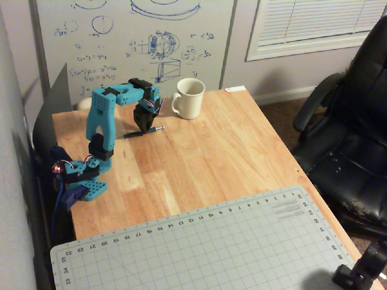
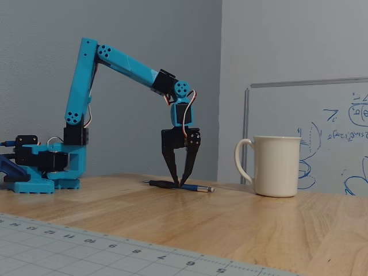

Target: Touch the pen.

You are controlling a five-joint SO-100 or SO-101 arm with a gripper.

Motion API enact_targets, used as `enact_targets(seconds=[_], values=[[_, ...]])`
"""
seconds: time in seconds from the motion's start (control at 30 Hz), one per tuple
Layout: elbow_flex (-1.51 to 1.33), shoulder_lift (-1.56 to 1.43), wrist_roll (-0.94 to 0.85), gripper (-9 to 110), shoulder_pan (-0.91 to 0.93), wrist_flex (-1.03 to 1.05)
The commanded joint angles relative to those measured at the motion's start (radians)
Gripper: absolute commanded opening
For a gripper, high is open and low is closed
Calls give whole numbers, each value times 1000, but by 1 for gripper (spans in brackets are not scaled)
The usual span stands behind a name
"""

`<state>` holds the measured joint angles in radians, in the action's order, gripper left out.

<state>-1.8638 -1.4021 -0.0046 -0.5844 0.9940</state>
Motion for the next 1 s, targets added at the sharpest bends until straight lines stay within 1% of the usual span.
enact_targets(seconds=[0.0, 0.33, 0.63, 0.97], values=[[81, -37, -5, 1, 3, -12], [81, -38, -5, 1, 2, -12], [115, -130, -5, 1, -9, -8], [114, -48, -5, 1, -9, -9]])
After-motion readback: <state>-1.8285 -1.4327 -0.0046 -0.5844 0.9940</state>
